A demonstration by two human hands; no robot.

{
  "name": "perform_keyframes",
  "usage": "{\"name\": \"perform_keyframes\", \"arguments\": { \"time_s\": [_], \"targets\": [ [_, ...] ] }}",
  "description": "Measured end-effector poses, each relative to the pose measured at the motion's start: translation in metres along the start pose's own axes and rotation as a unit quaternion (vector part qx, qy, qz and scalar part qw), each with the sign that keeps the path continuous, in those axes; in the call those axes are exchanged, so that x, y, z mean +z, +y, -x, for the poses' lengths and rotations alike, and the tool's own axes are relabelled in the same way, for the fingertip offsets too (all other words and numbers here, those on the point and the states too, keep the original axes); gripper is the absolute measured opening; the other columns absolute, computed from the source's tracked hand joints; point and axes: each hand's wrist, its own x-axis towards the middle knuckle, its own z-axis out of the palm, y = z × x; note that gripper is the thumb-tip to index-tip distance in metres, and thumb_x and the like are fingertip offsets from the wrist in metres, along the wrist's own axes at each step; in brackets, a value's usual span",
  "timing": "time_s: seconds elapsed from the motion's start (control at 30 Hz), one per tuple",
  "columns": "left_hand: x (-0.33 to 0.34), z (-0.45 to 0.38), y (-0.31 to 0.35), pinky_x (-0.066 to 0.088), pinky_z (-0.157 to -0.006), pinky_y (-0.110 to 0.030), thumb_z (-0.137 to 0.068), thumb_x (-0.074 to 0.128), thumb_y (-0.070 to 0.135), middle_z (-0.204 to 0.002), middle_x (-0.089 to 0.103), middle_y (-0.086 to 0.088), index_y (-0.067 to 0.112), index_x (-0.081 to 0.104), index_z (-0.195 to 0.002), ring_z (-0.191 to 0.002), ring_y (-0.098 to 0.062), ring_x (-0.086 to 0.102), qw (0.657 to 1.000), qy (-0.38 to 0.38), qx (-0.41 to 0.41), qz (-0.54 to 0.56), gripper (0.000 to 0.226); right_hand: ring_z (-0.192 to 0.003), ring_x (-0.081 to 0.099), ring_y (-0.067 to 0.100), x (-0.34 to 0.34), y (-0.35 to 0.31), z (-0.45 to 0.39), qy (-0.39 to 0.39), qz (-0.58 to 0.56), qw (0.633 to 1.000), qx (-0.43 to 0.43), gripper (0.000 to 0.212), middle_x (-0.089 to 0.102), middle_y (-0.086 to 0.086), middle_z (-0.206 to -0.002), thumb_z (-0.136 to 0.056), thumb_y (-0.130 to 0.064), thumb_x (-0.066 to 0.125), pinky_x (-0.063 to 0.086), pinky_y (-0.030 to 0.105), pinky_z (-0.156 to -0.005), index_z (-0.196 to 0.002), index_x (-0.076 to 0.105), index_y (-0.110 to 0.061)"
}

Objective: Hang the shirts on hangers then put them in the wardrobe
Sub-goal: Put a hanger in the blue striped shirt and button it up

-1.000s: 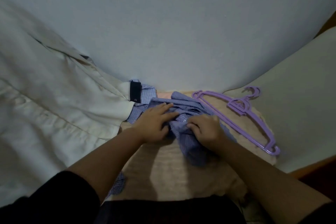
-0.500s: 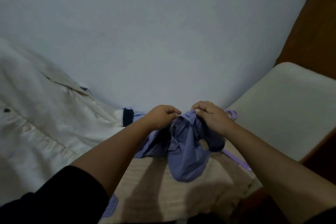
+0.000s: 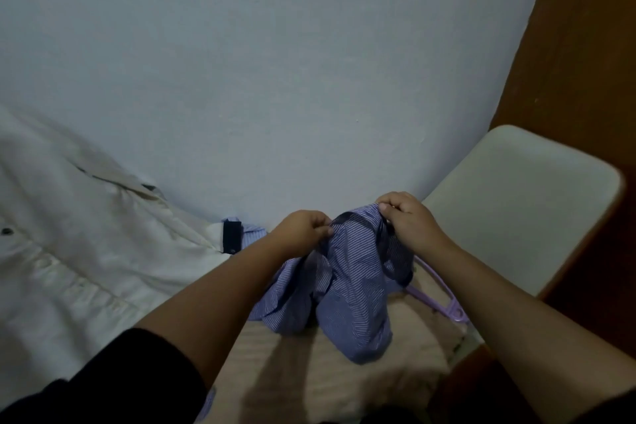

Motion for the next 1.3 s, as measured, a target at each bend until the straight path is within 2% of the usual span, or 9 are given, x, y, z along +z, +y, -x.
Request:
{"name": "perform_keyframes", "arguments": {
  "time_s": [0.13,0.37,0.53,0.73,0.87,0.97,1.07,1.17,1.3],
  "targets": [
    [0.005,0.005,-0.011,0.052,-0.086,-0.033,-0.089,0.067,0.021,-0.097,0.068,-0.004,0.011,0.066,-0.106,-0.081,-0.015,0.060,0.999,-0.037,-0.038,0.012,0.020,-0.091,0.053,0.017,0.006,-0.007,0.004,-0.006,-0.047,0.999,0.018,0.028,0.056,0.001,-0.101,-0.095,-0.016,0.050,0.042,0.036,-0.092,-0.076,0.059,-0.034],
    [0.017,0.014,-0.021,0.050,-0.056,-0.020,-0.088,0.066,0.009,-0.053,0.060,0.006,0.010,0.066,-0.073,-0.050,-0.008,0.058,0.997,-0.033,-0.070,0.027,0.015,-0.089,0.053,0.014,0.011,-0.006,0.011,-0.017,-0.049,0.999,0.017,0.023,0.054,0.001,-0.096,-0.093,-0.013,0.052,0.040,0.028,-0.085,-0.076,0.063,-0.024],
    [0.008,0.029,-0.043,0.054,-0.053,-0.021,-0.088,0.058,0.000,-0.061,0.065,-0.002,0.013,0.055,-0.075,-0.050,-0.009,0.064,0.987,-0.038,-0.132,0.079,0.019,-0.073,0.054,0.017,0.029,0.015,0.026,-0.159,0.057,0.985,0.044,0.022,0.060,0.004,-0.075,-0.086,-0.010,0.055,0.040,0.025,-0.067,-0.065,0.061,-0.013],
    [0.036,0.061,-0.095,0.043,-0.062,-0.027,-0.086,0.063,0.004,-0.062,0.052,-0.004,0.010,0.055,-0.068,-0.059,-0.015,0.048,0.981,-0.096,-0.149,0.074,0.020,-0.097,0.060,0.022,0.083,0.038,0.041,-0.247,0.258,0.934,-0.024,0.021,0.068,0.000,-0.101,-0.085,-0.023,0.051,0.048,0.035,-0.088,-0.090,0.070,-0.017],
    [0.069,0.078,-0.125,0.048,-0.060,-0.022,-0.085,0.063,0.000,-0.074,0.064,-0.001,0.015,0.065,-0.084,-0.066,-0.014,0.057,0.963,-0.083,-0.213,0.146,0.015,-0.123,0.038,0.023,0.105,0.052,0.052,-0.200,0.340,0.908,-0.143,0.041,0.046,-0.001,-0.130,-0.087,-0.046,0.054,0.031,0.041,-0.098,-0.128,0.051,-0.040],
    [0.090,0.087,-0.135,0.047,-0.055,-0.021,-0.087,0.060,0.001,-0.075,0.064,-0.008,0.009,0.066,-0.084,-0.059,-0.014,0.056,0.947,-0.085,-0.253,0.177,0.011,-0.140,0.014,0.024,0.110,0.066,0.056,-0.281,0.425,0.840,-0.188,0.058,0.013,-0.004,-0.156,-0.090,-0.051,0.050,0.021,0.051,-0.105,-0.141,0.024,-0.051],
    [0.109,0.092,-0.133,0.043,-0.043,-0.018,-0.088,0.057,-0.002,-0.069,0.058,-0.006,0.013,0.059,-0.077,-0.052,-0.011,0.053,0.937,-0.095,-0.278,0.187,0.018,-0.143,0.010,0.026,0.107,0.085,0.055,-0.369,0.496,0.775,-0.130,0.051,0.002,-0.005,-0.159,-0.098,-0.036,0.041,0.015,0.060,-0.109,-0.144,0.023,-0.049],
    [0.124,0.087,-0.127,0.047,-0.053,-0.019,-0.091,0.054,-0.001,-0.084,0.063,-0.008,0.014,0.063,-0.091,-0.065,-0.015,0.056,0.942,-0.084,-0.260,0.197,0.017,-0.143,0.015,0.025,0.090,0.106,0.053,-0.387,0.547,0.739,-0.063,0.048,0.007,-0.003,-0.159,-0.101,-0.027,0.033,0.018,0.059,-0.106,-0.144,0.025,-0.046],
    [0.122,0.065,-0.111,0.040,-0.096,-0.021,-0.096,0.050,0.004,-0.135,0.056,-0.007,0.009,0.055,-0.132,-0.123,-0.019,0.053,0.972,-0.093,-0.189,0.105,0.037,-0.141,0.022,0.025,0.062,0.137,0.055,-0.365,0.573,0.734,0.023,0.043,0.013,-0.001,-0.158,-0.103,-0.033,0.024,0.014,0.064,-0.106,-0.142,0.023,-0.050]
  ]
}}
